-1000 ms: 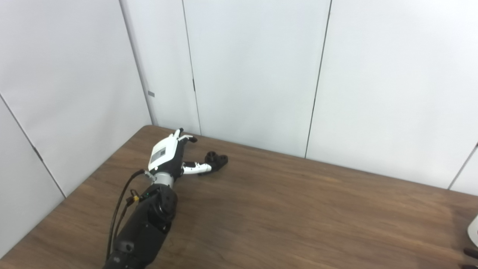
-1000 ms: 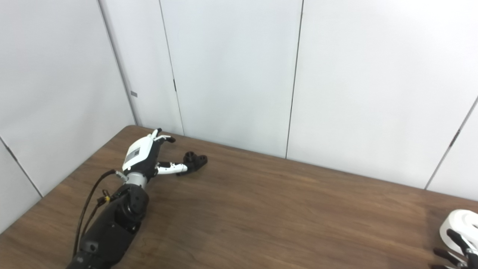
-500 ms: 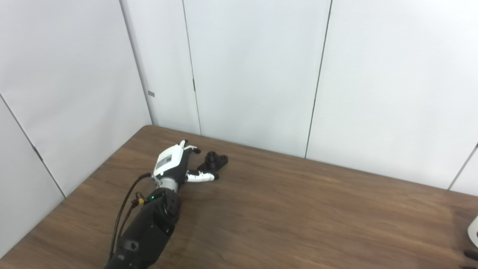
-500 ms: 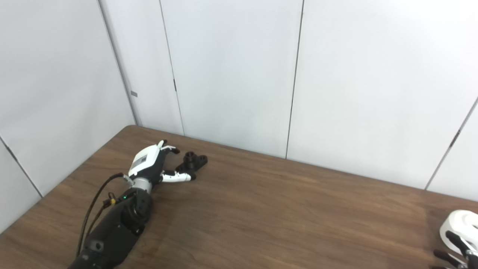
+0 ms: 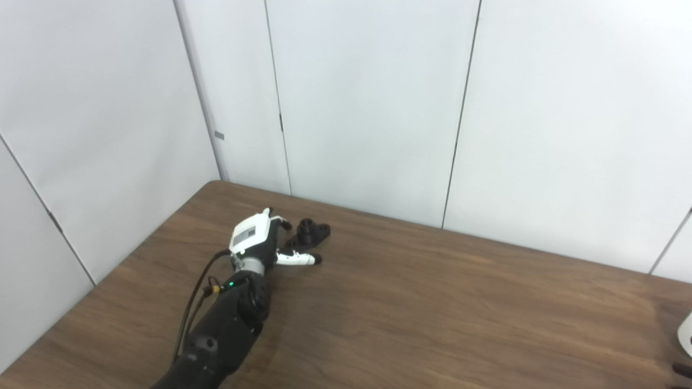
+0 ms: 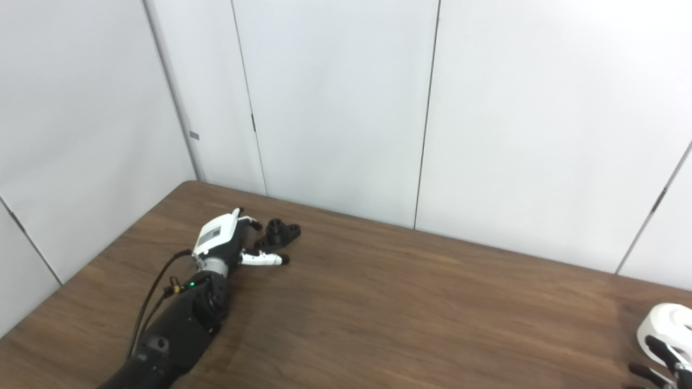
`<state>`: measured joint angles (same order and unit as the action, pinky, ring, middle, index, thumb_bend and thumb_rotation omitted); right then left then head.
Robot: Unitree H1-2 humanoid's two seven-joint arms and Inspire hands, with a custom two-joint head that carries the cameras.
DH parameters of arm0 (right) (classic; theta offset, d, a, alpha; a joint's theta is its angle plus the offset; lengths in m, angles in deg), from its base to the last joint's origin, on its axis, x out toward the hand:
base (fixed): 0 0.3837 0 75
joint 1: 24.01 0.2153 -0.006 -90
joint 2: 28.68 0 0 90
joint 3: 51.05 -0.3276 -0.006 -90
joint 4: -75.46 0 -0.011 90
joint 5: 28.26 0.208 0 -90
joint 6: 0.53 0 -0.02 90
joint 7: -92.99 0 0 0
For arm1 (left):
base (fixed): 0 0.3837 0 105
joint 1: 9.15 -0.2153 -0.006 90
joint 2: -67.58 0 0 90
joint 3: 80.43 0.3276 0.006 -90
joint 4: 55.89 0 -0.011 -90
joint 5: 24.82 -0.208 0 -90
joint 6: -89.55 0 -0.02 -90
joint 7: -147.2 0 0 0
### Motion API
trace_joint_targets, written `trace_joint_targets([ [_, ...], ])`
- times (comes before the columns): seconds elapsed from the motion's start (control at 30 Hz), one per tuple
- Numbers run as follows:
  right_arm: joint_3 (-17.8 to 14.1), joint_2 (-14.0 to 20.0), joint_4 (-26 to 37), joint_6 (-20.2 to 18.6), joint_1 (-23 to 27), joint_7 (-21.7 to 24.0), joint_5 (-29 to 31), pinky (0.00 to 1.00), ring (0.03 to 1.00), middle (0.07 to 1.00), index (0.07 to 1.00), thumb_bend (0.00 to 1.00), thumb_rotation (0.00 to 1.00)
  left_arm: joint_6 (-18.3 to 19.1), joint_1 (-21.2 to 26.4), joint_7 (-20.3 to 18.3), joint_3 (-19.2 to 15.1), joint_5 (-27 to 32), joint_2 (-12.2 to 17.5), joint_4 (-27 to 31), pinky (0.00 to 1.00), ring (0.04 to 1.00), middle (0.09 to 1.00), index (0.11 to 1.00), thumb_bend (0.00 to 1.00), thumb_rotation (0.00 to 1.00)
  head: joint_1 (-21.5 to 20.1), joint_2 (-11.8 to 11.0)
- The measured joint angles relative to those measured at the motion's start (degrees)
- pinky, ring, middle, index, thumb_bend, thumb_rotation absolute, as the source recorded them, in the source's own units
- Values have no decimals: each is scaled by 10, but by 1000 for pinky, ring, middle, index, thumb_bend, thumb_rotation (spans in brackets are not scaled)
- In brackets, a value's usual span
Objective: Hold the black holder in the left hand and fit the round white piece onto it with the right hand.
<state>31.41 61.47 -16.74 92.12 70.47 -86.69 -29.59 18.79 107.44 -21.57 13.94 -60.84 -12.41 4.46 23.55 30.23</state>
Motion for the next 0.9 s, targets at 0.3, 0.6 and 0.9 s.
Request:
trace_joint_targets([
  [0.3, 0, 1, 3, -2, -2, 0, -1, 569, 739, 881, 831, 741, 124, -26, 11, 28, 7, 12, 0, -38, 1000, 1000, 1000, 721, 1000, 327, -2, 4],
  [0.6, 0, 1, 6, -4, -5, 1, -3, 569, 744, 886, 832, 725, 102, -64, 15, 46, -14, 71, -15, -59, 1000, 1000, 1000, 694, 961, 327, -7, 4],
  [0.9, -1, 2, 12, -9, -7, 1, -4, 561, 742, 886, 833, 723, 105, -81, 20, 61, -22, 102, -27, -70, 1000, 1000, 1000, 634, 885, 199, -8, 8],
])
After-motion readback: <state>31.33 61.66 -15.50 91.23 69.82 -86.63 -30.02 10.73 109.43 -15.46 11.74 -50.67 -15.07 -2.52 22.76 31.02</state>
